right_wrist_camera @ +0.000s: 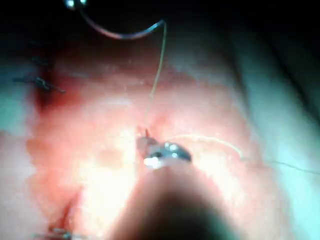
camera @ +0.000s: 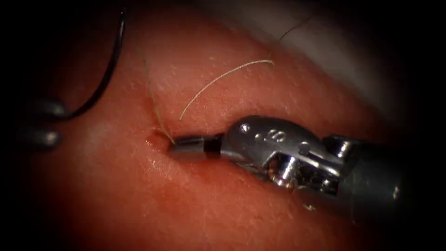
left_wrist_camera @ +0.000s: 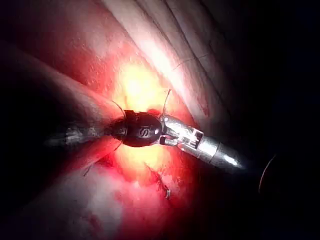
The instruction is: Wound Closure
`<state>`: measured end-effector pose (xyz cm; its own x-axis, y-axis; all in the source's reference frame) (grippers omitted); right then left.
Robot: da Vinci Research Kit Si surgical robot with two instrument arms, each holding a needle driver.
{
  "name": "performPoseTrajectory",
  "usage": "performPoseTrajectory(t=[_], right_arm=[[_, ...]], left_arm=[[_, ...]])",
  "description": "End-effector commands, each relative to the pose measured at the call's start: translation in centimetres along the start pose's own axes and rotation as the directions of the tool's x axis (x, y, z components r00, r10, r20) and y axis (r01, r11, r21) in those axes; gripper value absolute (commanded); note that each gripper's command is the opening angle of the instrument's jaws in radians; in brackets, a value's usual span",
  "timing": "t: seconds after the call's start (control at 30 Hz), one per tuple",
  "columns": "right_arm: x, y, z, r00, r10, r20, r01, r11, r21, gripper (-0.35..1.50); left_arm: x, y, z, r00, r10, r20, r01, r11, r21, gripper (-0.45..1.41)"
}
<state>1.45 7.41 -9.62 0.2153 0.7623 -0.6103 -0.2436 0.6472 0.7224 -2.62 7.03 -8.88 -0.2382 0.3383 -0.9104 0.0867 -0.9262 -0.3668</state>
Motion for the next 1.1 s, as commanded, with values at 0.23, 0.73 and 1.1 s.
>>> performPoseTrajectory(t=[0.23,0.73,1.1], right_arm=[[0.21,-0.27,-0.30,0.999,0.016,0.027,-0.018,0.999,0.049,-0.35],[0.20,-1.28,-0.33,0.999,-0.002,0.044,-0.006,0.985,0.172,-0.35],[0.39,-1.23,-0.28,0.989,-0.131,-0.074,0.136,0.989,0.064,1.31]], left_arm=[[-0.23,-0.06,0.06,1.000,0.014,0.000,-0.014,1.000,-0.001,-0.35],[-1.02,-0.20,0.00,0.999,0.041,0.022,-0.041,0.999,0.011,-0.35],[-0.97,-0.22,-0.27,0.999,0.036,0.015,-0.036,0.999,0.007,-0.35]])
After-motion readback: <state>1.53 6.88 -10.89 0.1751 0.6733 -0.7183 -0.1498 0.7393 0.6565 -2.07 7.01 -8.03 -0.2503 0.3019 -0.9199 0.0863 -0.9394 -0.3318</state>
